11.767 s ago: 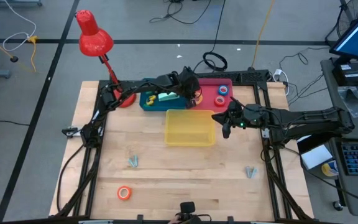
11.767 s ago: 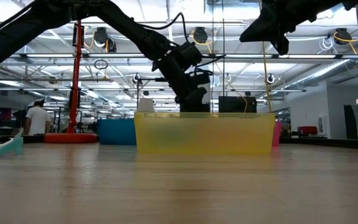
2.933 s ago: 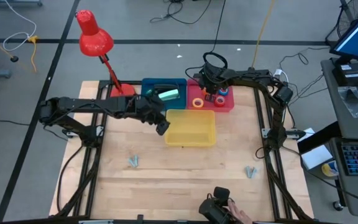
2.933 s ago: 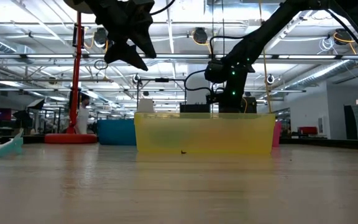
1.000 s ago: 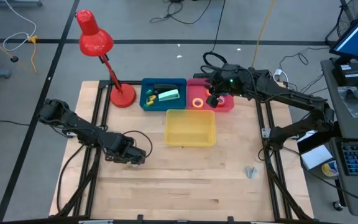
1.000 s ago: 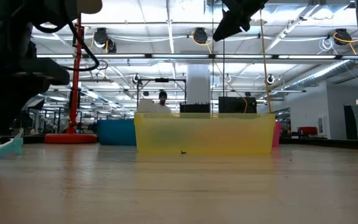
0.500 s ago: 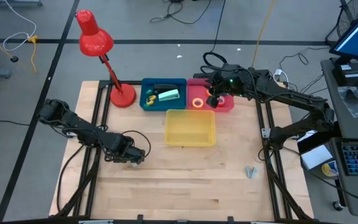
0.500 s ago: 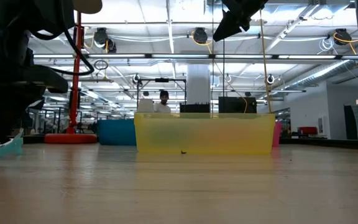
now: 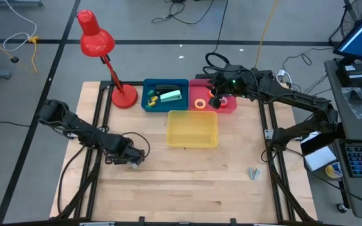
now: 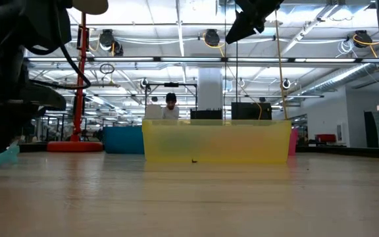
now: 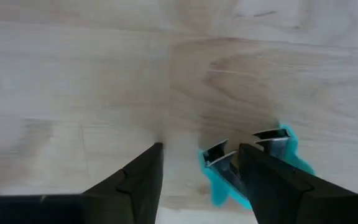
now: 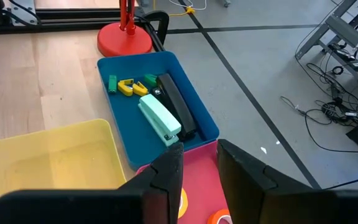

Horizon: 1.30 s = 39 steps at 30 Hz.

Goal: Pick and place Stapler, Stapler remover, tape
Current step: Put the left light blue staple remover into the yellow bin

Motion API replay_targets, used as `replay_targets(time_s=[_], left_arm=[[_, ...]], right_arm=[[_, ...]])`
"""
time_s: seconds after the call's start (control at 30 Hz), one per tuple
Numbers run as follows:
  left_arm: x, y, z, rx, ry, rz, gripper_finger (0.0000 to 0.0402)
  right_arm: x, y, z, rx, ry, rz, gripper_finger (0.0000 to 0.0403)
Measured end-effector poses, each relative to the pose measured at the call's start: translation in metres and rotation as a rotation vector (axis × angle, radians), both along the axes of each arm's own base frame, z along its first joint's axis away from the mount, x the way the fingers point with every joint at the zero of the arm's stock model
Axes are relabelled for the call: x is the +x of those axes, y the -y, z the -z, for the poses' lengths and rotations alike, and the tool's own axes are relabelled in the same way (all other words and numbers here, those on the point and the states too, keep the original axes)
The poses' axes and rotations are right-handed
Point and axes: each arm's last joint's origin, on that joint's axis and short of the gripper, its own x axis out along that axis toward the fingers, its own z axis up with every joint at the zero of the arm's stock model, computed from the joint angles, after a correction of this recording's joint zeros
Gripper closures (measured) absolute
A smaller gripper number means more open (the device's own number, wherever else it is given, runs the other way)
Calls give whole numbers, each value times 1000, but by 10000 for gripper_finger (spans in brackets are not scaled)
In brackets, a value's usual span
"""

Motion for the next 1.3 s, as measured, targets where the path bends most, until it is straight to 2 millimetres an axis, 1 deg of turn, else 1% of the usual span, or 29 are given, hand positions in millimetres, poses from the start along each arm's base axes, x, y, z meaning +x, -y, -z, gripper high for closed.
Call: replay_targets(time_s=[0.07, 0.13, 0.33, 0.4, 0.53, 0.57, 0.73, 0.87, 0.93, 1.03, 1.1, 1.13, 1.2, 1.3], left_arm=[[-2, 0, 3, -6, -1, 0, 210], [-4, -1, 5, -7, -10, 0, 235], [-5, -2, 6, 2, -17, 41, 337], [-6, -2, 5, 3, -13, 68, 365], [-6, -3, -3, 5, 49, 110, 366], [-5, -5, -6, 29, 93, 109, 366], [14, -18, -46, 160, 446, 85, 362], [35, -41, -80, 391, 711, 85, 364], [45, -54, -94, 504, 787, 113, 364], [65, -77, -110, 649, 863, 172, 364], [77, -91, -117, 728, 872, 215, 364], [82, -98, -117, 752, 852, 243, 364], [99, -111, -120, 772, 850, 297, 364], [121, -129, -113, 746, 800, 398, 364]], right_arm=[[0, 0, 0, 0, 0, 0, 312], [0, 0, 0, 0, 0, 1, 312], [0, 0, 0, 1, 1, 1, 314], [0, 0, 0, 1, 1, 1, 314], [0, 0, 0, 1, 2, 2, 314], [0, 0, 0, 1, 2, 1, 314], [0, 0, 0, 2, 2, 2, 314], [0, 0, 1, 5, -6, 2, 314], [-1, 0, 2, 11, -22, 2, 314], [-4, -2, 7, 33, -80, 3, 314], [-8, -3, 11, 55, -129, 5, 314], [-10, -4, 13, 71, -148, 12, 314], [-13, -5, 15, 105, -174, 33, 314], [-19, -7, 18, 159, -207, 68, 314]])
